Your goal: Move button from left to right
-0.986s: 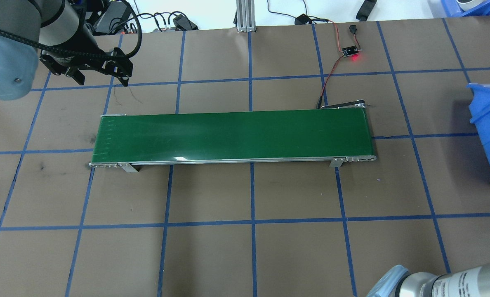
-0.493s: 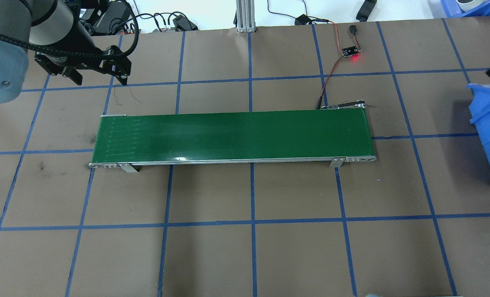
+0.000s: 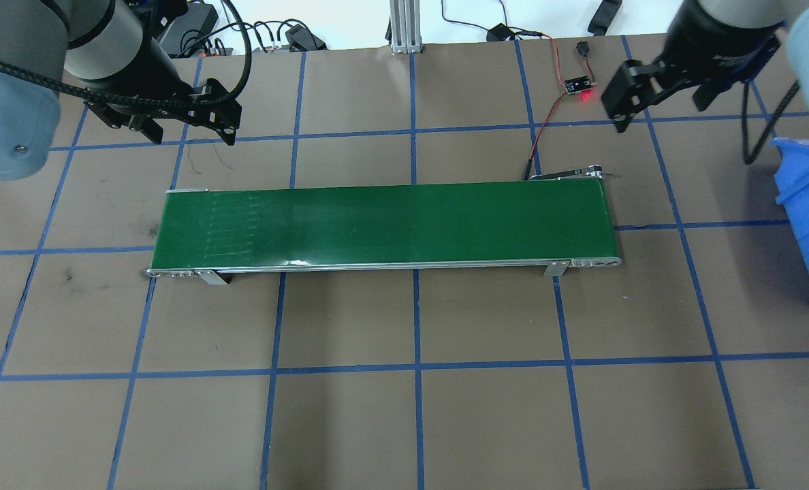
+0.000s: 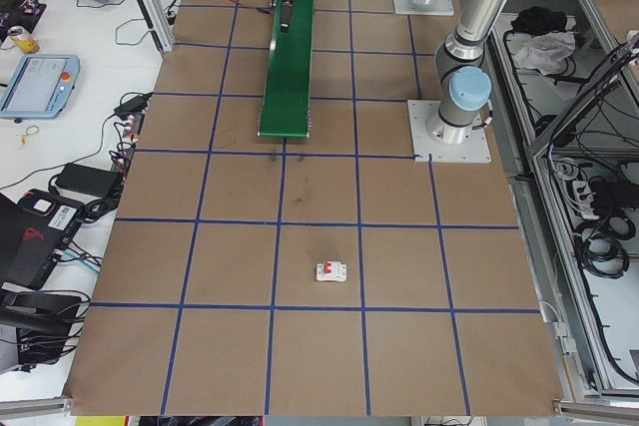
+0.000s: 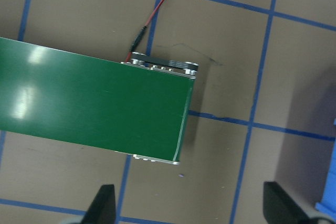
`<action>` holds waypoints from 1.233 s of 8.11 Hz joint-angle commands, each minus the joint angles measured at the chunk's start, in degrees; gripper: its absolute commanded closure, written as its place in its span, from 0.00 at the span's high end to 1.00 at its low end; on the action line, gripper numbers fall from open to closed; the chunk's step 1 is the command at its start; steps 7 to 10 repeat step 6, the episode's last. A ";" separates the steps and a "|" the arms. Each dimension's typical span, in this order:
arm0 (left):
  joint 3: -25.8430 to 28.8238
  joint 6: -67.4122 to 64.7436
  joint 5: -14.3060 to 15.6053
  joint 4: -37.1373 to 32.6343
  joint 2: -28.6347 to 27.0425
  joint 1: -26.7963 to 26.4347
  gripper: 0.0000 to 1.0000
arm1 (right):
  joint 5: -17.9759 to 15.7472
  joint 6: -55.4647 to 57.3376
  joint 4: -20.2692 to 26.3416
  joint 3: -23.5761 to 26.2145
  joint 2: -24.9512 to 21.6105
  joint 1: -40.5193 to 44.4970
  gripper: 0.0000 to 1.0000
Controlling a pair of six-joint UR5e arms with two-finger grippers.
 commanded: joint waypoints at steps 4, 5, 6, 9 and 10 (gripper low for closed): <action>-0.13 0.37 -0.28 0.96 -0.20 -0.08 1.00 | -0.90 21.93 3.16 0.07 0.55 11.29 1.00; -0.04 0.63 -0.11 0.96 -0.02 -0.08 1.00 | -0.90 21.84 3.07 0.07 0.73 11.21 1.00; -0.04 0.81 -0.11 0.96 0.41 -0.08 1.00 | -0.46 21.84 2.99 0.07 0.81 11.20 1.00; -0.04 0.81 -0.11 0.96 0.41 -0.08 1.00 | -0.46 21.84 2.99 0.07 0.81 11.20 1.00; -0.04 0.81 -0.11 0.96 0.41 -0.08 1.00 | -0.46 21.84 2.99 0.07 0.81 11.20 1.00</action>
